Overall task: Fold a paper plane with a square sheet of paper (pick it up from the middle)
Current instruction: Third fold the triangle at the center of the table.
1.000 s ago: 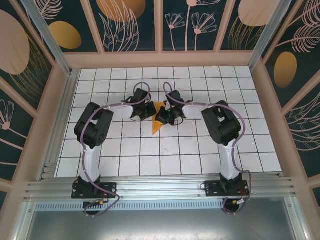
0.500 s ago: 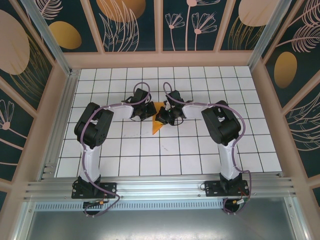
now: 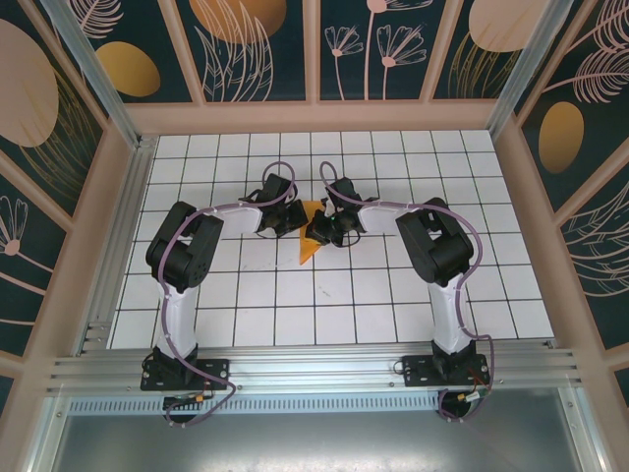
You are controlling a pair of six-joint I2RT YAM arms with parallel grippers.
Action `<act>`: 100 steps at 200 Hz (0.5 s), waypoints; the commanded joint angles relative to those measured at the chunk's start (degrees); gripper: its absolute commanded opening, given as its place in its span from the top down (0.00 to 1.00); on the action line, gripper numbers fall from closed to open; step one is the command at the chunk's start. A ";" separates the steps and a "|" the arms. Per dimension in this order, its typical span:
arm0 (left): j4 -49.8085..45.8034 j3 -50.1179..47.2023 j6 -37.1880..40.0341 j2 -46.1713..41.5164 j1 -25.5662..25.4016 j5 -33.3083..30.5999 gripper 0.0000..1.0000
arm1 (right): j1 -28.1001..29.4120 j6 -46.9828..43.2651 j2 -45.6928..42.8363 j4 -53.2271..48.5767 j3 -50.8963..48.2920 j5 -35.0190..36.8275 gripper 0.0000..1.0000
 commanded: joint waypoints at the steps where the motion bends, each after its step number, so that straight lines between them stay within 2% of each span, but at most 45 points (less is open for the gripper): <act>1: -2.94 -0.80 0.71 1.65 0.30 -0.13 0.94 | -0.18 -1.66 1.02 -2.82 1.07 2.79 1.00; 20: -3.03 -0.71 0.61 1.48 0.30 -0.04 0.94 | -0.11 -1.93 1.25 -3.37 1.33 3.11 1.00; 64: -3.07 0.64 0.12 -0.59 0.31 0.74 0.93 | -0.09 -1.94 1.02 -4.24 1.09 4.22 0.73; 100: -3.29 2.28 -0.84 -5.04 0.54 -1.25 0.90 | -0.09 -2.26 1.12 -4.45 0.94 4.64 0.64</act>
